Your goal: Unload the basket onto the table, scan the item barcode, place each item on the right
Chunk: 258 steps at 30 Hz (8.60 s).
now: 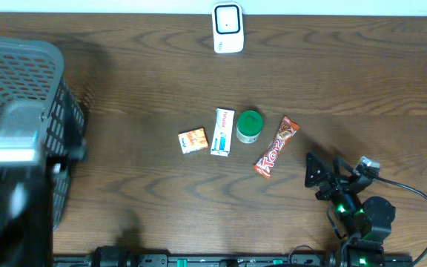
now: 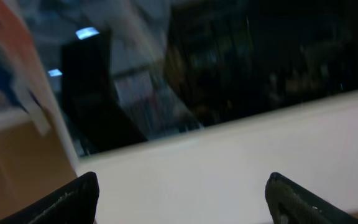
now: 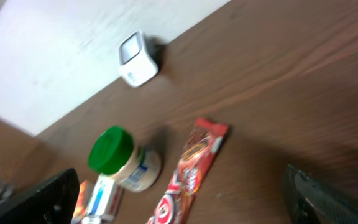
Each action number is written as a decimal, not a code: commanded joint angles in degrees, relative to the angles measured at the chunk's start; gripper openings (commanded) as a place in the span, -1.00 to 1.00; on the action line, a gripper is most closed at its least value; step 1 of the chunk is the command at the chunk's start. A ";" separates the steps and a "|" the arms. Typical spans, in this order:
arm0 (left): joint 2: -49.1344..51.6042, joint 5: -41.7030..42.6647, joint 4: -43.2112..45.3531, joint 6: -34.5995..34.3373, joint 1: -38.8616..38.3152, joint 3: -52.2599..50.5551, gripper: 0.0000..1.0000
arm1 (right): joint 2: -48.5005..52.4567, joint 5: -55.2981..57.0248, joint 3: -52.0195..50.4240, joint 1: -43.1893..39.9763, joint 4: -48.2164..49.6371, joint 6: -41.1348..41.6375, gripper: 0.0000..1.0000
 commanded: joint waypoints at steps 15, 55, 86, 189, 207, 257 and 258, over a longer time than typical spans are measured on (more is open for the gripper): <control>-9.05 -0.76 -23.69 1.09 -0.07 0.50 0.72 | 5.84 6.93 22.69 0.26 -37.62 -15.39 0.99; -32.04 0.31 -10.19 -21.57 -1.25 -49.75 0.72 | 66.97 12.04 74.66 33.86 -50.77 -19.82 0.98; -32.04 0.31 -21.03 -21.55 -1.25 -52.00 0.72 | 106.60 22.60 106.31 35.06 -68.65 -15.52 0.99; -32.04 0.31 -21.07 -21.55 -1.25 -52.00 0.72 | 117.63 19.82 92.02 38.93 -57.31 8.24 -0.02; -32.04 0.31 -21.07 -21.55 -1.25 -52.00 0.72 | 116.24 -14.95 108.39 31.41 -81.22 -12.00 -0.05; -32.04 0.31 -21.05 -21.55 -1.25 -52.00 0.72 | 128.10 47.23 119.71 35.58 12.11 -25.57 -0.27; -32.04 0.31 -21.05 -21.55 -1.25 -52.00 0.72 | 129.26 47.23 119.71 35.60 15.19 -27.98 -0.27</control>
